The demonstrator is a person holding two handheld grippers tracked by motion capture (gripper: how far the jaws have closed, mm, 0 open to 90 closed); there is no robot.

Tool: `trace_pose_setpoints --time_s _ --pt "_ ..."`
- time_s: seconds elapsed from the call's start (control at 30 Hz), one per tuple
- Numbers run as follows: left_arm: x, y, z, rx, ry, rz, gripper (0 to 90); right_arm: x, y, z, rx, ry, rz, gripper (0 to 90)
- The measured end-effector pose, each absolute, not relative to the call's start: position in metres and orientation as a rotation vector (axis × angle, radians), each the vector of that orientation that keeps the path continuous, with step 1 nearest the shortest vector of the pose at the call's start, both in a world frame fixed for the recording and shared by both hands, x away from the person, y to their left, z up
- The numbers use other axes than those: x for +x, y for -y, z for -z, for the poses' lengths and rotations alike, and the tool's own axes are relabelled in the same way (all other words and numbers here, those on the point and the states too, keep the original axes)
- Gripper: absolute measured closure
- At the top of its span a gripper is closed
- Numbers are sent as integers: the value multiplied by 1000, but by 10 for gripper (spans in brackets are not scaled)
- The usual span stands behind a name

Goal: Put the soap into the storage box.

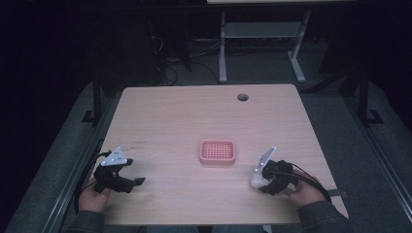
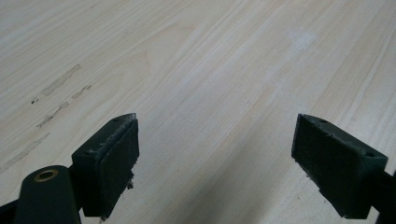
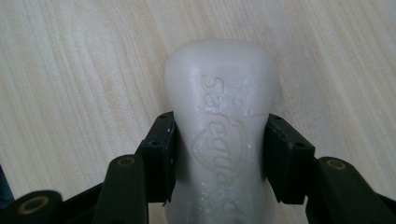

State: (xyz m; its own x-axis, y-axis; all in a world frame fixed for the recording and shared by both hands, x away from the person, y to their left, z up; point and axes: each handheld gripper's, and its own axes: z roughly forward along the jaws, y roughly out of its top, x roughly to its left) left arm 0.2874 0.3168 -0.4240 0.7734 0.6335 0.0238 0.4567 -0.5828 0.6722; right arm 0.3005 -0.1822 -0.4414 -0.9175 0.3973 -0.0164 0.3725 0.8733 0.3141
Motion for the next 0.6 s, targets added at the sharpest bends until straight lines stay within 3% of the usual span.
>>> trace_pose_setpoints --time_s 0.6 --pt "287 -317 424 2289 -804 -344 149 314 168 422 535 -2966 -530 493"
